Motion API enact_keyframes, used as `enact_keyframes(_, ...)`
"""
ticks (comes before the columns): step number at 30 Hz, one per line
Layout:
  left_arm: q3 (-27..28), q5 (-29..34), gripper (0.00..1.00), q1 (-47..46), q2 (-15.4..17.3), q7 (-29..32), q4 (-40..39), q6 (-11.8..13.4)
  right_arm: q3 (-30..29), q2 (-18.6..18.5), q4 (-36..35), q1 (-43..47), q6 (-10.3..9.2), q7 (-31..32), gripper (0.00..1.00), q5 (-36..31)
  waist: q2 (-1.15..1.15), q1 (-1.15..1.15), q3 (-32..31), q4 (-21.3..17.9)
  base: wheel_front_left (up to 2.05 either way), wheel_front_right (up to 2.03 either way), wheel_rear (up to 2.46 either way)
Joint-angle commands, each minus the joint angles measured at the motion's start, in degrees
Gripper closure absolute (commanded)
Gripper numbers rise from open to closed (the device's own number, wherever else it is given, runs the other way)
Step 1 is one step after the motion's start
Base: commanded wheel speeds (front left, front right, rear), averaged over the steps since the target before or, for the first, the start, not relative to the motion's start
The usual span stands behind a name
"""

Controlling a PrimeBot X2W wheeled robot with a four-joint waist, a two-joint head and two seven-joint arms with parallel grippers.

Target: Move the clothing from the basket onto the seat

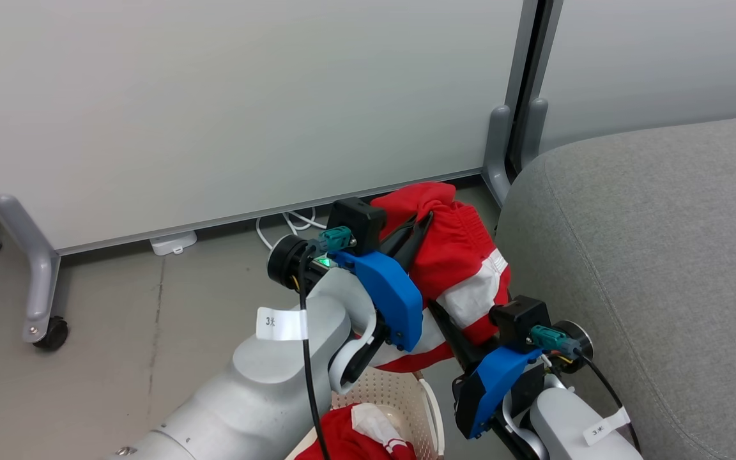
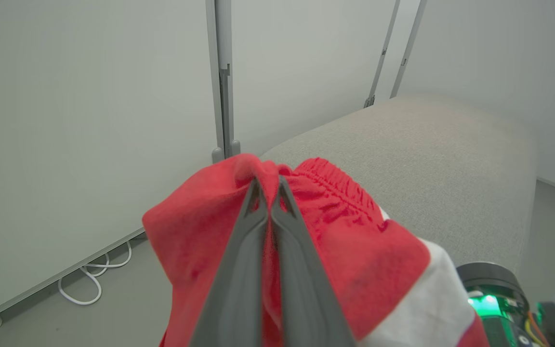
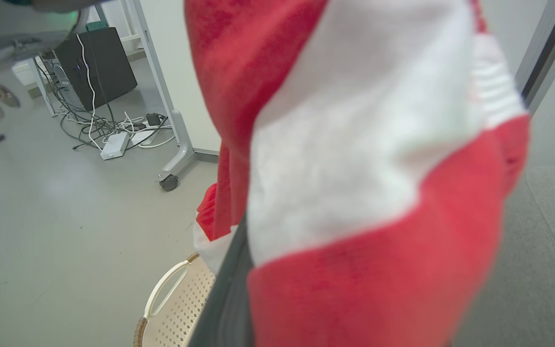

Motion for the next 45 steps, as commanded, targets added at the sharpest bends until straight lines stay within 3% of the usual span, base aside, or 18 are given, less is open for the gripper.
enact_keyframes(1,-0.4,-0.4,1.00,-1.1,0.0,-0.5,0.3,0.2,0.0,-0.2,0.1,-1.0,0.03,-0.2,1.00,-0.5,0.00,0.00,0.0,0.0,0.00,0.00,0.00)
enact_keyframes(5,-0.5,-0.8,1.00,-1.1,0.0,-1.2,0.8,0.4,0.1,-0.2,0.2,-1.1,0.03,-0.5,1.00,-0.6,0.00,0.00,0.0,-0.1,0.00,0.00,0.00)
enact_keyframes(7,-0.7,-0.5,0.56,-0.9,0.0,-2.0,1.0,0.4,0.0,-0.2,0.2,-1.1,0.03,-0.6,1.00,-0.7,0.00,0.00,0.0,-0.1,0.00,0.00,0.00)
enact_keyframes(8,-0.6,-0.2,0.05,-0.8,0.0,-2.6,1.1,0.5,-0.1,-0.2,0.2,-1.1,0.03,-0.6,1.00,-1.0,0.00,0.00,0.0,0.0,0.00,0.00,0.00)
enact_keyframes(9,-0.5,0.1,0.00,-0.6,0.0,-3.2,1.3,0.6,-0.2,-0.2,0.2,-1.1,0.03,-0.6,1.00,-1.2,0.00,0.00,0.0,0.0,0.00,0.00,0.00)
enact_keyframes(16,1.9,3.4,0.00,3.3,2.8,-5.4,-0.5,-0.4,-1.7,-0.2,-0.9,-0.7,0.03,-1.0,1.00,-2.8,0.00,0.00,0.4,0.2,0.00,0.00,0.00)
enact_keyframes(22,12.0,12.8,0.00,12.2,7.3,-5.4,-11.9,1.0,-3.5,-0.2,-2.6,0.4,0.03,-0.7,1.00,-4.3,0.00,0.00,1.0,1.0,0.00,0.00,0.00)
enact_keyframes(27,19.5,20.1,0.00,21.5,9.6,-5.4,-19.1,-0.1,-5.0,-0.2,-4.3,1.4,0.03,-0.2,1.00,-5.3,0.00,0.00,1.3,1.4,0.00,0.00,0.00)
enact_keyframes(35,29.6,27.1,0.00,33.0,9.5,-5.4,-23.5,-3.1,-6.5,-0.2,-6.8,2.6,0.03,0.9,1.00,-6.1,0.00,0.00,1.3,1.7,0.00,0.00,0.00)
enact_keyframes(45,38.0,32.3,0.00,39.9,7.6,-5.4,-24.9,-5.5,-7.6,-0.2,-8.7,3.4,0.03,1.8,1.00,-6.8,0.00,0.00,1.7,1.6,0.00,0.00,0.00)
